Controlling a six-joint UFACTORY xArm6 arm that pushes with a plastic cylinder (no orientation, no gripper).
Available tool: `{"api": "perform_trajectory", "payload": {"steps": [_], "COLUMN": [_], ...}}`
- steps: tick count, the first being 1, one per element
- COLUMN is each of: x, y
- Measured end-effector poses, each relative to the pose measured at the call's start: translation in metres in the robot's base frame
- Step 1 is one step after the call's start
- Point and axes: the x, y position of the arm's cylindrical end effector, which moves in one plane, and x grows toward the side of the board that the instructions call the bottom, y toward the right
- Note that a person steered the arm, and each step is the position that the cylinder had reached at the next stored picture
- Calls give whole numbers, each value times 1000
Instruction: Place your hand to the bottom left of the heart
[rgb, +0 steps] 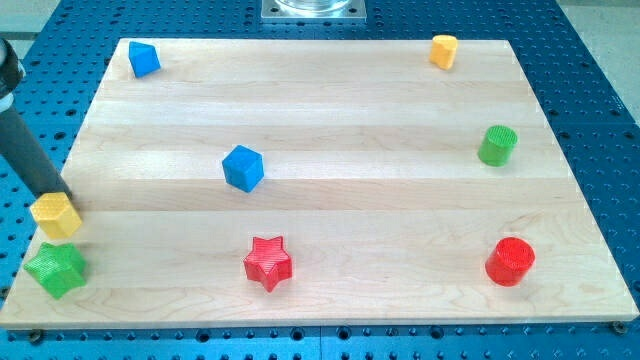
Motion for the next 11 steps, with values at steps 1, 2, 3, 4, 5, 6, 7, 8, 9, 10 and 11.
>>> {"api": "perform_trajectory", "payload": {"steps": [1, 2, 3, 4, 5, 6, 7, 8, 9, 10, 11], "x": [37, 33, 5, 2, 18, 16, -33, -138, -199, -178, -170], "y": [15, 32, 39, 59, 51, 51, 56, 65, 143, 251, 369]}}
